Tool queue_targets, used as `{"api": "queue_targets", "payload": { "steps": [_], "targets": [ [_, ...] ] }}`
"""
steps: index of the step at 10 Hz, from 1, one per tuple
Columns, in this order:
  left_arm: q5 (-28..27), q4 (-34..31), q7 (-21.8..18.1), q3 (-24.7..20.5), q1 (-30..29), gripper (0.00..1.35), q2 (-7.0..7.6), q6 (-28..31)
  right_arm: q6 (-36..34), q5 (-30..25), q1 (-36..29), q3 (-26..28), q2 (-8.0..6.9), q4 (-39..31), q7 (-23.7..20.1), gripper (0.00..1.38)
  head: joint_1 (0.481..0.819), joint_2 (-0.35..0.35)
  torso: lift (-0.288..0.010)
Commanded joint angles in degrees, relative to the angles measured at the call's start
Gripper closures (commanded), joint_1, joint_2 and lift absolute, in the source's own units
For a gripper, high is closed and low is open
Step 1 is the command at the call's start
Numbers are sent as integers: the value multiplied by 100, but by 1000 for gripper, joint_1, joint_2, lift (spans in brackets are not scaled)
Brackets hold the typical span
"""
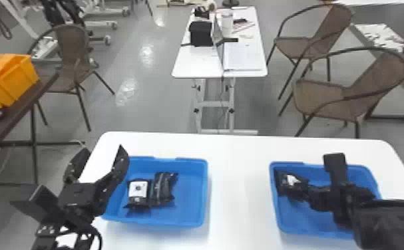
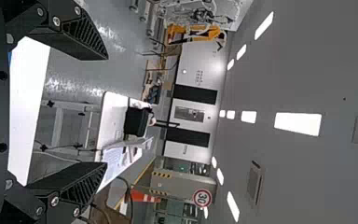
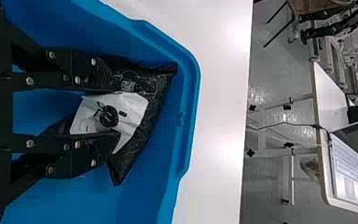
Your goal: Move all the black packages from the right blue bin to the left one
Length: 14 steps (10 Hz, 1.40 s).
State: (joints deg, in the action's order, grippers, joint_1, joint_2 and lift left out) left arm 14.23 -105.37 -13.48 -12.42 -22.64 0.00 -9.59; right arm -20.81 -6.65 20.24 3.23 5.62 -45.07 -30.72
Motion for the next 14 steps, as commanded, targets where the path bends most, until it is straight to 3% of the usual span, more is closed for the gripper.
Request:
{"api": "queue_targets", "payload": {
  "steps": [1, 5, 9, 11, 14],
  "targets": [
    [18, 17, 3, 3, -4, 236, -15, -43, -195, 217, -222, -7, 97, -310, -30, 1136, 695, 100, 0],
    [9, 43, 3, 3, 5, 236, -15, -245, -591, 656, -1716, 28, 194, -2999, 761, 1134, 695, 69, 0],
    [53, 17, 3, 108, 111, 236, -15, -166, -854, 1465, -2226, -112, 334, -4713, 585, 1134, 695, 75, 0],
    [203, 8, 3, 267, 216, 236, -15, 28, -898, 1737, -1716, -727, 334, -4994, 40, 1134, 695, 107, 0],
    [950, -27, 3, 618, 506, 231, -15, 687, -564, 2353, -855, -1641, 176, -4502, -408, 1134, 695, 215, 0]
  ]
}}
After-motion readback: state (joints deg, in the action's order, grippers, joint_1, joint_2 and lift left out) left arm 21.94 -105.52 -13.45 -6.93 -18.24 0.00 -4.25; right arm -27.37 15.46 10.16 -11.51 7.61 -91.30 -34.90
